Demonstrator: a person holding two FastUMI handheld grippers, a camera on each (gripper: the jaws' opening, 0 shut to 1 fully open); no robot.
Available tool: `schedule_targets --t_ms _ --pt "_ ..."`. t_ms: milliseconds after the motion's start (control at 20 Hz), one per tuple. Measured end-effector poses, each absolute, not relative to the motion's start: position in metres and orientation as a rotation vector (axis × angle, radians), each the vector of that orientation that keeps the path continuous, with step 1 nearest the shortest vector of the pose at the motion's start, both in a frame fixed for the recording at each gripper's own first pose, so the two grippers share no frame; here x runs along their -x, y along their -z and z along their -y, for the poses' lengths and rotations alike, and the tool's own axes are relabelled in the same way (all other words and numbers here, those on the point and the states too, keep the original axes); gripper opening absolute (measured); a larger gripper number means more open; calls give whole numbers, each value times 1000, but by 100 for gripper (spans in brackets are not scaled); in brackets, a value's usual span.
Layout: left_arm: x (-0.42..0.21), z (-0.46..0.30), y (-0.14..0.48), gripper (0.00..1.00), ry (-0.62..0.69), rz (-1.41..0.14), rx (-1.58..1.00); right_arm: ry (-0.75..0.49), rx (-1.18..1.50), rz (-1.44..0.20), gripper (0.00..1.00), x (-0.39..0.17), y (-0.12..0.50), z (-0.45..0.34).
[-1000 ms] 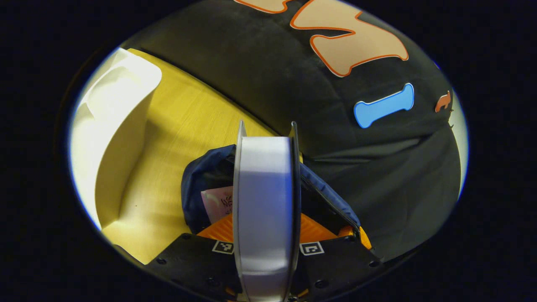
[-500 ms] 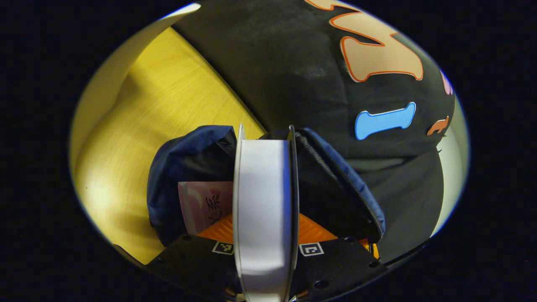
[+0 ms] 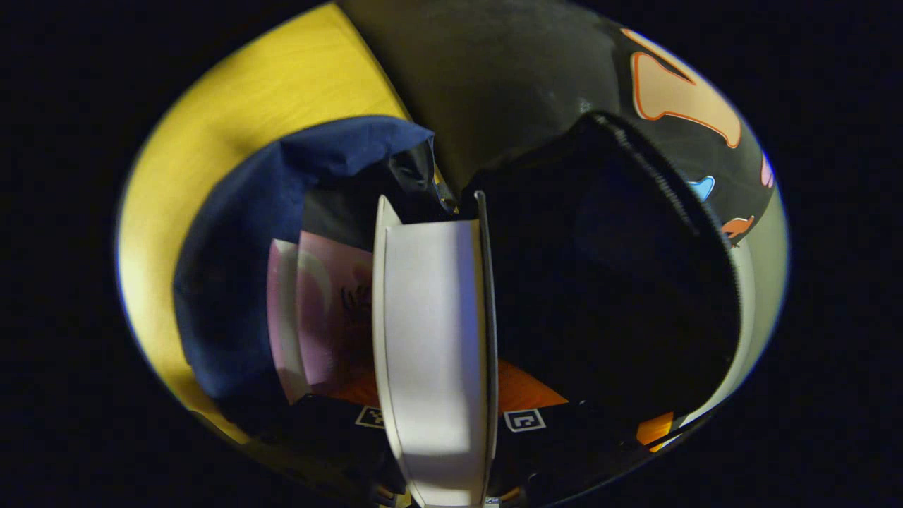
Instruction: Open the schoolbag, grab two books from the bookshelf and put them into the schoolbag.
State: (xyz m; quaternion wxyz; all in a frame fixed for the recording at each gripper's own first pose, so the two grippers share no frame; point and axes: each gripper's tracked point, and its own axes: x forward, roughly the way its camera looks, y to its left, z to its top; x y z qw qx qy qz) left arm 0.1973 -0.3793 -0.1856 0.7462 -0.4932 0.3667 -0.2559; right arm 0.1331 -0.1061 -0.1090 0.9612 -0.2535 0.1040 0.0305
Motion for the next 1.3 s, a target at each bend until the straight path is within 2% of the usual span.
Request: schedule_targets --t_ms 250,300,350,400,500,550,600,650,700,750,900,1000,1050,1100,1150,1250,1300 --pt "-197 393 191 41 561 -837 907 -46 521 -209 17 -131 107 113" --pt "-194 395 191 45 563 -857 883 -43 518 -209 17 -131 106 115" --pt "-189 391 190 49 557 -873 858 -42 512 -210 4 -131 106 117" --pt "-187 387 190 53 545 -876 833 -42 505 -213 17 -130 106 118" --pt "-180 372 186 58 505 -872 784 -43 489 -220 17 -129 105 121" --pt "-177 363 186 68 480 -872 755 -44 480 -224 17 -129 106 122" --pt "-170 353 183 65 465 -874 721 -46 471 -227 4 -129 106 123" --pt "-166 340 180 78 437 -864 678 -50 461 -230 17 -127 106 123" --pt "-163 326 176 86 409 -848 630 -53 451 -234 17 -127 108 123" --pt "-160 311 170 84 378 -830 586 -57 438 -237 17 -126 108 123" --pt "-140 284 138 88 336 -767 502 -69 406 -250 17 -121 111 125" --pt "-127 266 113 96 299 -714 436 -73 391 -259 17 -116 114 127" --pt "-121 258 101 96 287 -688 408 -85 378 -268 30 -113 116 126" --pt "-110 251 88 96 273 -665 383 -92 363 -279 20 -109 120 126" --pt "-102 244 80 96 265 -650 358 -95 345 -289 31 -108 124 127" --pt "-83 229 67 96 242 -638 324 -83 324 -309 31 -100 133 131" --pt "-76 220 61 96 229 -631 313 -80 315 -323 20 -97 139 134"
